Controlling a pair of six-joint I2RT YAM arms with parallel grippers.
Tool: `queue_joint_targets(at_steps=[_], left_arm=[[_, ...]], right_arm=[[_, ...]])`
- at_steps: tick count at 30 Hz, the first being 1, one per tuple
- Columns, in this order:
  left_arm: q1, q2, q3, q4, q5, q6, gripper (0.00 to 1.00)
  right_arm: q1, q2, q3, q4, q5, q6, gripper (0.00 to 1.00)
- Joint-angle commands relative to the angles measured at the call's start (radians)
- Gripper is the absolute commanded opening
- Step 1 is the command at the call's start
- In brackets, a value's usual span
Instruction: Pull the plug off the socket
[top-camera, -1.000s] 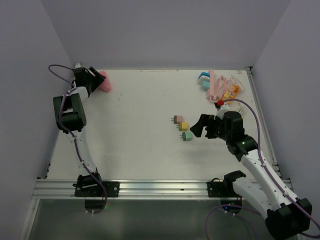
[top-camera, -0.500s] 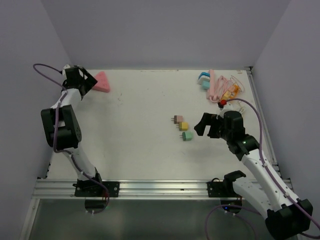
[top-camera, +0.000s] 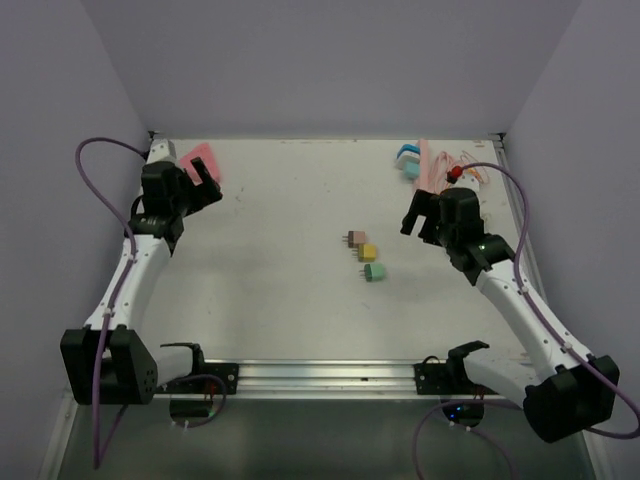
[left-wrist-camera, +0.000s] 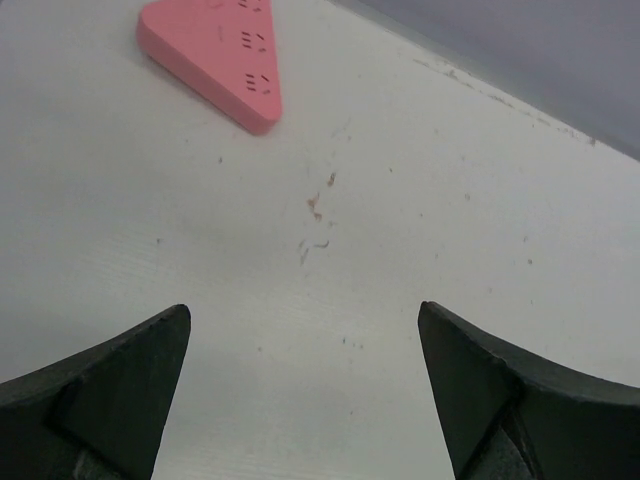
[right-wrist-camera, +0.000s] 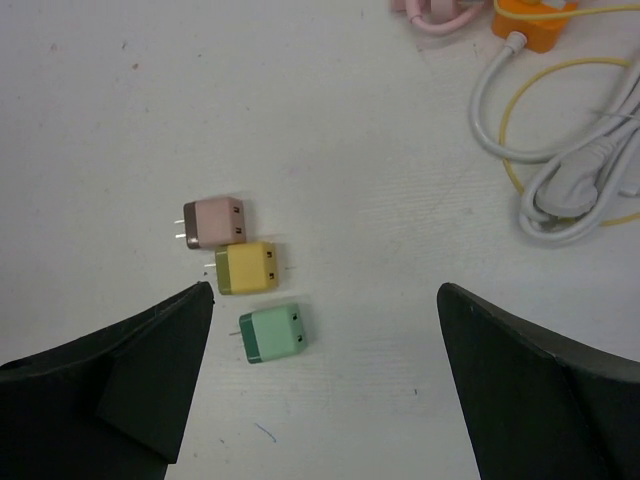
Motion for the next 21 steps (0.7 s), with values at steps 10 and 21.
queue_joint_targets(at_steps=[10, 21], left_arm=[[-0.016, -0.274, -0.338, 0.014, 0.197, 0.140, 0.98], [-0.016, -0.223, -0.300, -0.046, 0.102, 0.136, 0.98]], right_arm=[[-0.057, 0.460, 0.261, 0.299, 0.060, -0.109, 0.70], [-0.216, 0.892, 0.574, 0.333, -0.100, -0.207, 0.68]])
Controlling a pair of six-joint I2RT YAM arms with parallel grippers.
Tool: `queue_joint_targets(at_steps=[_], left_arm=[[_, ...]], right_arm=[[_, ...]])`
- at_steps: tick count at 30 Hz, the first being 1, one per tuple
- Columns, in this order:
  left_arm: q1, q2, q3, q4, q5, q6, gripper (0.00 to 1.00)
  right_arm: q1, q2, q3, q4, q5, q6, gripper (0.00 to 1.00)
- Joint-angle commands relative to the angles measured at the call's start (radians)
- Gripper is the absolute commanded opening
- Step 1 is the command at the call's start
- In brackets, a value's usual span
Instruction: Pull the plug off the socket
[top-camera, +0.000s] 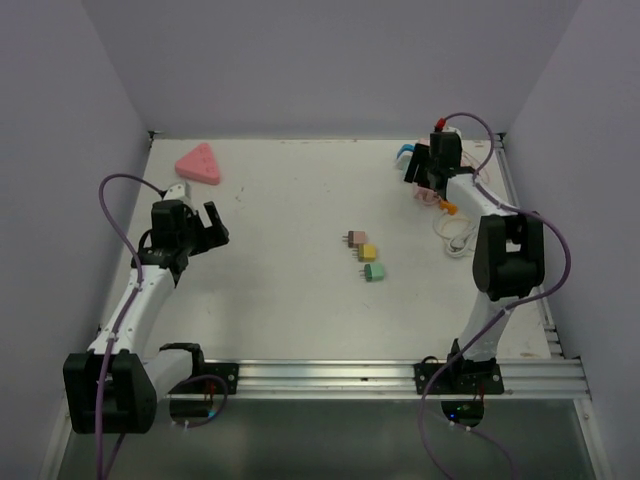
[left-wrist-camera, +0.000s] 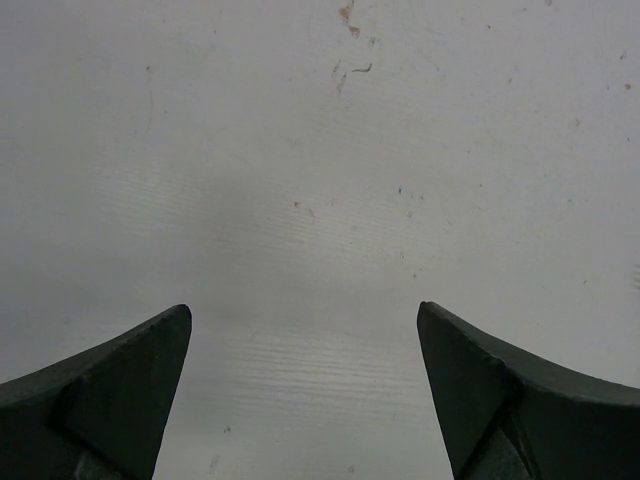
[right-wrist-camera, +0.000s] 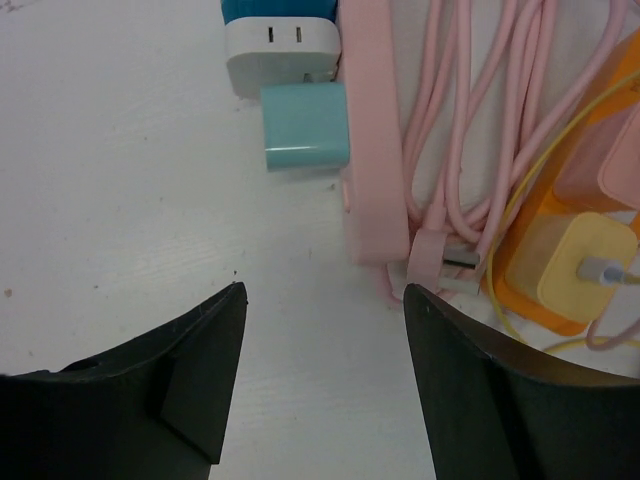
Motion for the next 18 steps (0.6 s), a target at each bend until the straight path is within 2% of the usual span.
queue_joint_targets(at_steps=[1, 10, 18], left_arm=[[-0.002, -0.025, 0.032, 0.010, -0.020, 0.028, 0.98], [-0.002, -0.019, 0.037, 0.008, -0.026, 0.031, 0.98], [-0.002, -0.014, 0.037, 0.008, -0.024, 0.031, 0.98]], right_arm=[[-0.033, 0.089, 0.115, 0.039, -0.064, -0.079, 0.68], [-0.084, 0.295, 0.302, -0.012, -0.160, -0.097, 0.58], [-0.085, 0.317, 0.241, -0.007, -0.195, -0.107, 0.59]])
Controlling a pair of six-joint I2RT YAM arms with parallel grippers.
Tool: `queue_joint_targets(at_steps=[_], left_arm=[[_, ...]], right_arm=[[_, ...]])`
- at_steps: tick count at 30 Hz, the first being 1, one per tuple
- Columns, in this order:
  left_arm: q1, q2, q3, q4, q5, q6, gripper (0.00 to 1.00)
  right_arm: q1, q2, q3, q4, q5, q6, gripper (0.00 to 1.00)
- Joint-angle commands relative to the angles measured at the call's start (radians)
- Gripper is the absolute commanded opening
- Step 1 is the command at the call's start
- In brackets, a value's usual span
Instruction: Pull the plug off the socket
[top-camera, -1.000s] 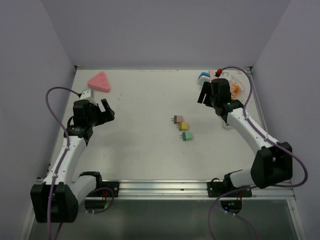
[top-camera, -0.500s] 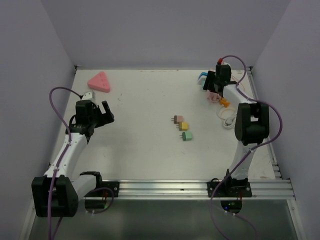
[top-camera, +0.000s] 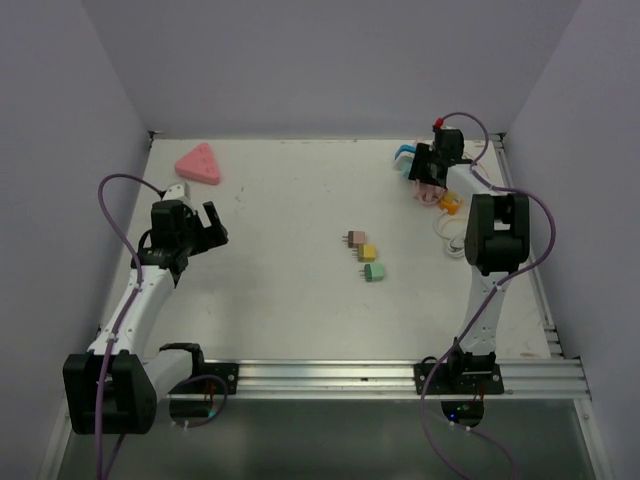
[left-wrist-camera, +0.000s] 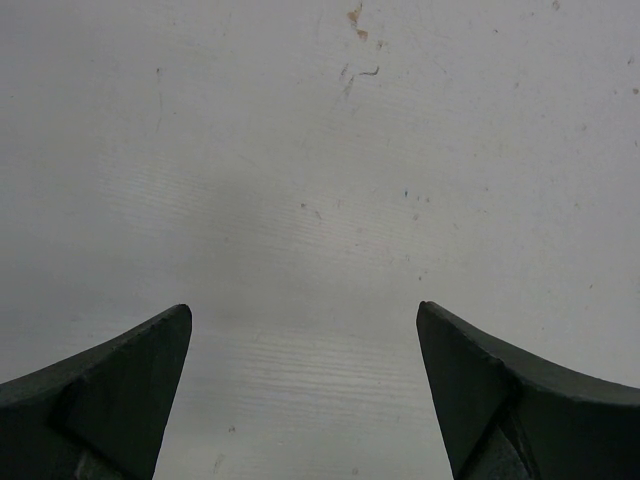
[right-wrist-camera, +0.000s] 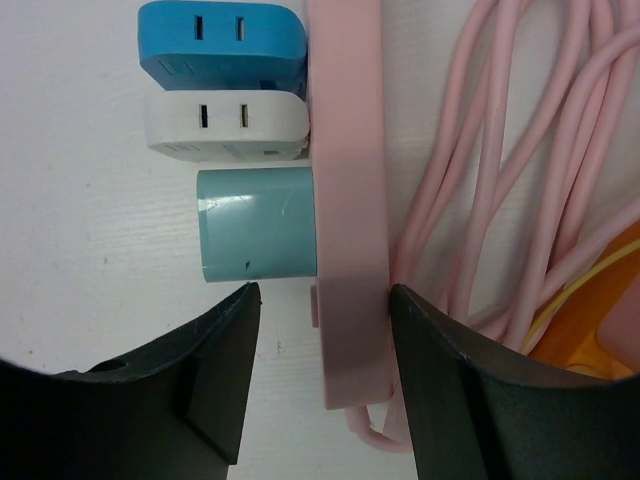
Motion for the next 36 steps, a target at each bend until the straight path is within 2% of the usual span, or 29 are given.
queue_joint_targets(at_steps=[1, 7, 10, 16, 19, 20, 21, 29, 36], left_arm=[[-0.002, -0.008, 0.038, 0.009, -0.003, 0.032, 0.98], [-0.002, -0.007, 0.035, 0.008, 0.001, 0.031, 0.98], [-0.002, -0.008, 0.037, 0.009, 0.000, 0.032, 0.98], [-0.002, -0.004, 0.037, 0.009, 0.003, 0.032, 0.98], [-0.002, -0.004, 0.037, 0.011, 0.001, 0.032, 0.98], [-0.002, -0.002, 0.035, 0.009, 0.001, 0.031, 0.98], [-0.002, -0.002, 0.035, 0.009, 0.001, 0.032, 0.97], [-0.002, 0.002, 0.035, 0.012, 0.011, 0.031, 0.98], [-0.002, 0.001, 0.033, 0.011, 0.001, 0.031, 0.98]], right_arm=[[0.002, 0.008, -0.020, -0.002, -0.040, -0.026, 0.59], [-0.002, 0.023, -0.043, 0.000, -0.052, -0.048, 0.54], [-0.002, 0.032, -0.047, 0.004, -0.072, -0.055, 0.48], [-0.002, 0.046, -0.012, -0.011, -0.139, -0.061, 0.30], [-0.002, 0.038, 0.011, -0.025, -0.178, -0.058, 0.13], [-0.002, 0.029, 0.014, -0.025, -0.213, -0.058, 0.05], [0.000, 0.020, 0.011, -0.014, -0.230, -0.048, 0.01], [0.060, -0.106, 0.019, 0.020, -0.303, -0.031, 0.00], [0.182, -0.104, 0.092, 0.014, -0.307, -0.015, 0.00]])
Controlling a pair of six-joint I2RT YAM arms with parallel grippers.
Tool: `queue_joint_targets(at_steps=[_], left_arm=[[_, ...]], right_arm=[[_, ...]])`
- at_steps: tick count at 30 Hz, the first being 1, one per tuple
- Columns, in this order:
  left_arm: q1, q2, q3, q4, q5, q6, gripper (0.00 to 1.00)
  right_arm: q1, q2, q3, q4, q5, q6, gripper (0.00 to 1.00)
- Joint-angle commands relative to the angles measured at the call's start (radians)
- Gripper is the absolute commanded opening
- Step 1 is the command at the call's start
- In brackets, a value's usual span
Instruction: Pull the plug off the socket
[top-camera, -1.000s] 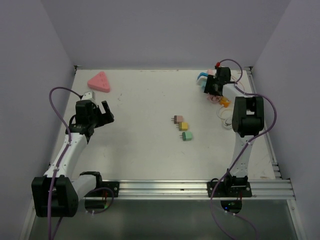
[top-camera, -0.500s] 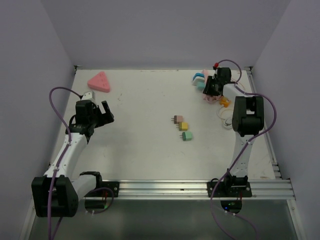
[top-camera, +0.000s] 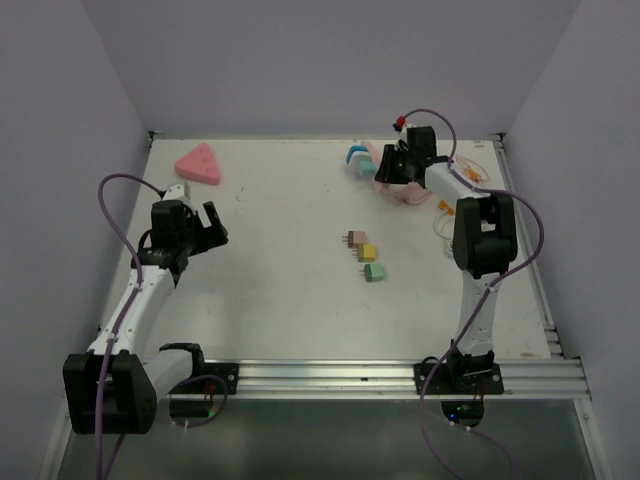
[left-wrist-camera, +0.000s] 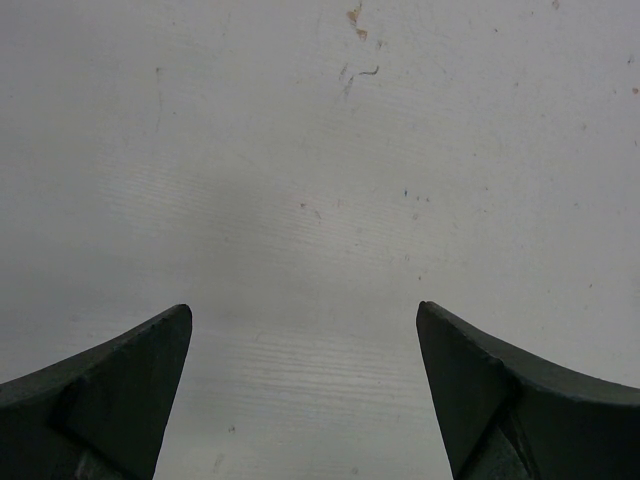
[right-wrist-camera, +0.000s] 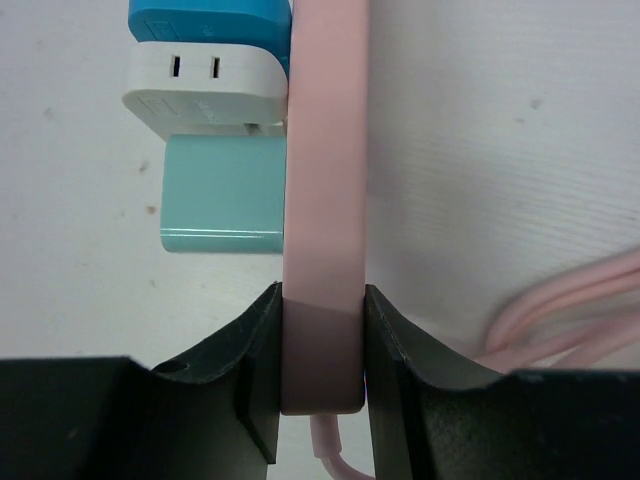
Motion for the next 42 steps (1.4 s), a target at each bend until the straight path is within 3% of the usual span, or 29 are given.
queue_joint_targets(at_steps=[1, 9, 16, 20, 21, 25, 28, 31, 35, 39, 42], left_arm=[[-0.002, -0.001, 0.035, 0.011, -0.002, 0.030, 0.98], [-0.002, 0.000, 0.032, 0.009, -0.011, 0.029, 0.98], [-0.002, 0.002, 0.032, 0.011, -0.008, 0.029, 0.98], [-0.002, 0.002, 0.033, 0.009, -0.002, 0.027, 0.98], [-0.002, 0.002, 0.032, 0.011, -0.002, 0.027, 0.98], [-0.002, 0.004, 0.032, 0.009, -0.005, 0.027, 0.98], [-0.002, 0.004, 0.030, 0.009, -0.005, 0.026, 0.98], [-0.002, 0.007, 0.030, 0.009, -0.005, 0.027, 0.98], [-0.002, 0.008, 0.029, 0.009, -0.002, 0.026, 0.98], [-0.002, 0.008, 0.029, 0.009, -0.005, 0.027, 0.98], [-0.002, 0.010, 0.030, 0.009, -0.002, 0.026, 0.98]], right_arm=[[0.081, -0.092, 0.081, 0.050, -0.065, 0.025, 0.00], [0.231, -0.029, 0.044, 0.157, -0.024, 0.119, 0.00], [0.264, -0.138, -0.228, 0.340, 0.123, 0.267, 0.00], [0.279, -0.174, -0.289, 0.329, 0.186, 0.298, 0.00], [0.279, -0.170, -0.290, 0.315, 0.186, 0.301, 0.05], [0.285, -0.159, -0.275, 0.280, 0.171, 0.287, 0.45], [0.287, -0.185, -0.261, 0.249, 0.188, 0.283, 0.64], [0.288, -0.220, -0.231, 0.188, 0.230, 0.278, 0.74], [0.284, -0.268, -0.212, 0.124, 0.339, 0.281, 0.76], [0.271, -0.282, -0.174, -0.016, 0.607, 0.315, 0.83], [0.229, -0.247, -0.131, -0.097, 0.631, 0.364, 0.86]])
